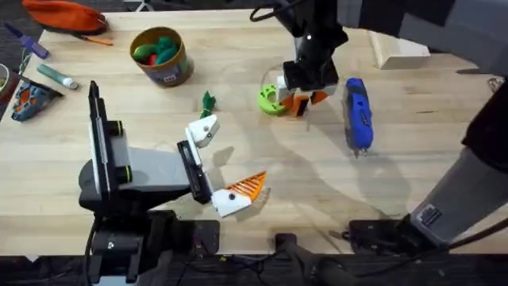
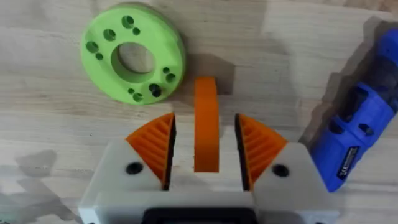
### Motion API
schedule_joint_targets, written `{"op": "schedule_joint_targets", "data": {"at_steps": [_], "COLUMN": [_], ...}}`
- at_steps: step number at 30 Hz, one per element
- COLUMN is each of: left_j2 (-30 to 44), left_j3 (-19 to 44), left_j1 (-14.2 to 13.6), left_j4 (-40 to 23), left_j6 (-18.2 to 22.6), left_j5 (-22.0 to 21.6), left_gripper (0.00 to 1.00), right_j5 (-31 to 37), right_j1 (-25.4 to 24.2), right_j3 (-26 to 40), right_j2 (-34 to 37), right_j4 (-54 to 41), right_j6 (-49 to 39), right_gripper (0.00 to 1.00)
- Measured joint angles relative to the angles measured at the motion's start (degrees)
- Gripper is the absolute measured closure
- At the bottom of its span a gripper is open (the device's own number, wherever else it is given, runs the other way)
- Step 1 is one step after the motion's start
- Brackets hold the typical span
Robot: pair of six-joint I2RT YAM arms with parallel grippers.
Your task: Pick up the gripper from the table and insert it into the empty holder that is missing its gripper. Then pick up a screw, insert it into the mounting hole, and use the screwdriver to tighten it. Finally, clean up the table by picking up the vegetable and placing it into the bucket.
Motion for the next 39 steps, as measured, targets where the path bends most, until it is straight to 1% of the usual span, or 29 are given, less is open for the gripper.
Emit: {"op": "schedule_joint_targets", "data": {"at_steps": [3,11,22,34,37,38,39], "left_j2": [0.0,0.0,0.0,0.0,0.0,0.0,0.0], "left_j3": [0.0,0.0,0.0,0.0,0.0,0.0,0.0], "left_j1": [0.0,0.0,0.0,0.0,0.0,0.0,0.0], "left_j4": [0.0,0.0,0.0,0.0,0.0,0.0,0.0], "left_j6": [0.0,0.0,0.0,0.0,0.0,0.0,0.0], "left_j5": [0.0,0.0,0.0,0.0,0.0,0.0,0.0], "left_gripper": [0.015,0.016,0.015,0.015,0.014,0.016,0.015], "right_j5": [0.0,0.0,0.0,0.0,0.0,0.0,0.0], "right_j1": [0.0,-0.1,-0.1,-0.1,-0.1,-0.1,-0.1], "right_j3": [0.0,0.0,0.0,0.0,0.0,0.0,0.0], "right_j2": [0.0,0.0,0.0,0.0,0.0,0.0,0.0], "right_j4": [-0.5,-0.5,-0.5,-0.4,-0.3,-0.3,-0.3], "right_j6": [0.0,0.1,0.6,0.9,0.9,1.0,1.0], "right_gripper": [0.512,0.613,0.718,0.872,0.967,0.987,0.984]}}
